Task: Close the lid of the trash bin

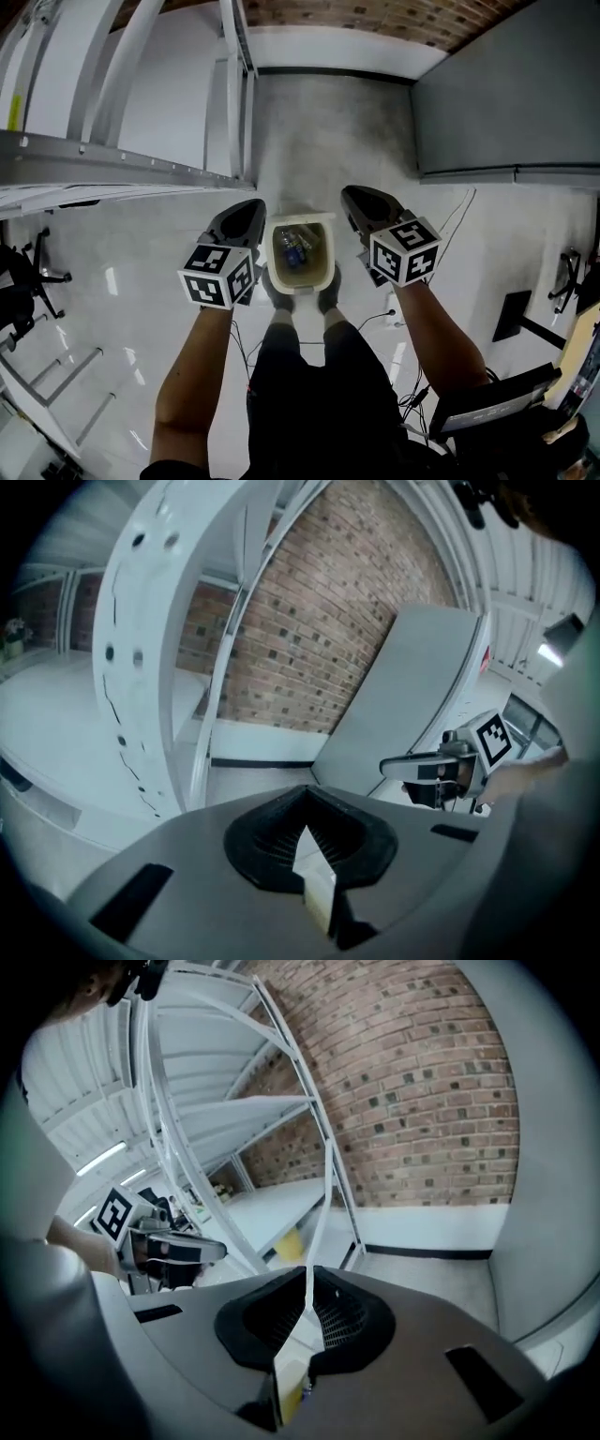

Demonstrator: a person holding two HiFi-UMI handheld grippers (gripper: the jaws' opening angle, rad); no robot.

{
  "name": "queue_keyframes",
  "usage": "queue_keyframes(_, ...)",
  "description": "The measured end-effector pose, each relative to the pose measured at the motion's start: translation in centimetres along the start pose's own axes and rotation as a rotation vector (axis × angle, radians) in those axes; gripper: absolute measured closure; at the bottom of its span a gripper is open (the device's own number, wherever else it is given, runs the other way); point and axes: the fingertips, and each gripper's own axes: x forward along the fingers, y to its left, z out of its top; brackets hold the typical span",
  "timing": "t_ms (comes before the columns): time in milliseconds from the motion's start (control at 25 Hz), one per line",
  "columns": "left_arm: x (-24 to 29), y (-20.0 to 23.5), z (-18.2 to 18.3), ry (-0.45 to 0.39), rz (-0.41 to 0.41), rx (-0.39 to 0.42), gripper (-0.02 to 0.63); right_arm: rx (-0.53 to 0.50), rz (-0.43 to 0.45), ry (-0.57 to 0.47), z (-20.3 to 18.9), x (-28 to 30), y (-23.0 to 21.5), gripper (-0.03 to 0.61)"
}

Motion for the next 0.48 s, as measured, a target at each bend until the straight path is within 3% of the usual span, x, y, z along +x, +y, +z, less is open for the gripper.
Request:
queue_keyframes(240, 5.1, 1.8, -6.3, 0.126, -0.015, -0.020, 0.618, 0.047, -0.005, 0.127, -7.3, 4.4, -1.6, 0.568)
queue_keyframes(480, 6.9, 2.2, -9.4, 0.200, -0.039, -0.001, 0.618, 0.084, -0.013, 0.185, -10.9, 5.7, -2.4, 0.569)
